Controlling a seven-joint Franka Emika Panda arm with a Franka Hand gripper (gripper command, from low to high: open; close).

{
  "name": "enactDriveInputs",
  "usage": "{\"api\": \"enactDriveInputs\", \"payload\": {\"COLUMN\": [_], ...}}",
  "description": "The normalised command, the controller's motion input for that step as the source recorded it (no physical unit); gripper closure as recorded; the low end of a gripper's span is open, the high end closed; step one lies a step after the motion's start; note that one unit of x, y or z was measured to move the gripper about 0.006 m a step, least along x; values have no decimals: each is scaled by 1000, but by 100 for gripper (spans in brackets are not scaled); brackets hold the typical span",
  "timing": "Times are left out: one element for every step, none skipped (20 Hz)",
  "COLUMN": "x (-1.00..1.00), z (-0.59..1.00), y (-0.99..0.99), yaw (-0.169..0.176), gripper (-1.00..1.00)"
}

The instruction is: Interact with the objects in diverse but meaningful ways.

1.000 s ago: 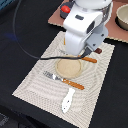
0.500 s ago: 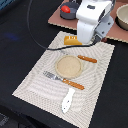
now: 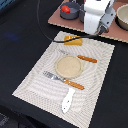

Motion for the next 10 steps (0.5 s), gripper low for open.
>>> {"api": "enactDriveInputs", "payload": {"x": [-237, -237, -237, -254, -257, -277, -291, -309, -326, -326], "z": [40, 34, 31, 31, 34, 34, 40, 40, 40, 29], "y": [840, 840, 843, 837, 829, 811, 797, 786, 783, 777], "yaw": [39, 39, 38, 36, 38, 43, 46, 48, 48, 47], "gripper": [100, 100, 100, 100, 100, 100, 100, 100, 100, 100]}}
